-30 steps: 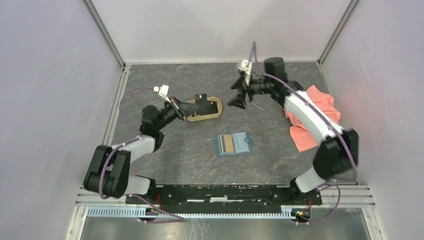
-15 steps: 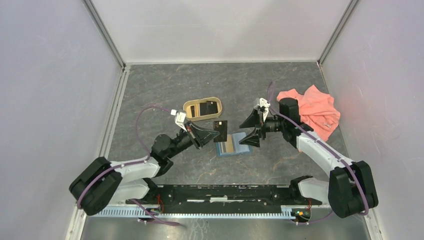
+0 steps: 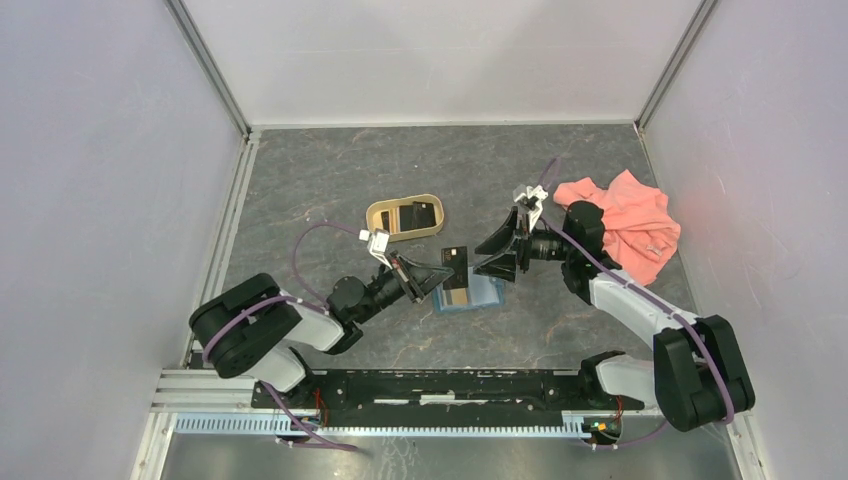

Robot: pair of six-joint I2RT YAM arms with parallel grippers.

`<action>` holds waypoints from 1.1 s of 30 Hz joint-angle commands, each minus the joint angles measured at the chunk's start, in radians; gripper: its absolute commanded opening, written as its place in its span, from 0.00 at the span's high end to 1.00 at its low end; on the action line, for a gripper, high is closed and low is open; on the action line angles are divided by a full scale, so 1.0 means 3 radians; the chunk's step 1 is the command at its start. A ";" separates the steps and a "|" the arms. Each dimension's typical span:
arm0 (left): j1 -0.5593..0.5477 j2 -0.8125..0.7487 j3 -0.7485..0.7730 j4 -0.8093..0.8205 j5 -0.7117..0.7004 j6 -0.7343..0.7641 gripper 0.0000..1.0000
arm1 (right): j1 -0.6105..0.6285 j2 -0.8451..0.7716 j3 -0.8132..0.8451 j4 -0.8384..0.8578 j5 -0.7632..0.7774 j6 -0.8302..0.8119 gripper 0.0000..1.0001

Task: Put the credit cards into the card holder
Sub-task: Pick up the credit card from the storage box.

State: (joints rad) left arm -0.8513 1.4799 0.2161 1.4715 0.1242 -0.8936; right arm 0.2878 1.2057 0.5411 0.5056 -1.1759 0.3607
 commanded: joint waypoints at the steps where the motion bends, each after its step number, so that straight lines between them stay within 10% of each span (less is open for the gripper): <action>1: -0.0087 0.0195 0.0116 0.0727 -0.0123 -0.0142 0.98 | 0.0015 0.0123 -0.0062 0.0638 0.0128 0.0640 0.28; 18: -0.0143 0.0308 0.0232 0.0887 -0.0288 -0.0191 0.98 | 0.0210 0.0322 -0.0022 0.0573 0.0154 0.0653 0.45; 33: -0.0143 0.0358 0.0263 0.0886 -0.0358 -0.0202 0.94 | 0.0236 0.0343 0.0022 0.0609 0.0071 0.0650 0.97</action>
State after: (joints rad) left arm -0.8898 1.5902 0.2802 1.5230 0.0631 -0.9371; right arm 0.3443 1.3090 0.5247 0.6464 -1.1172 0.5549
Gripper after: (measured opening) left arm 0.042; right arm 0.101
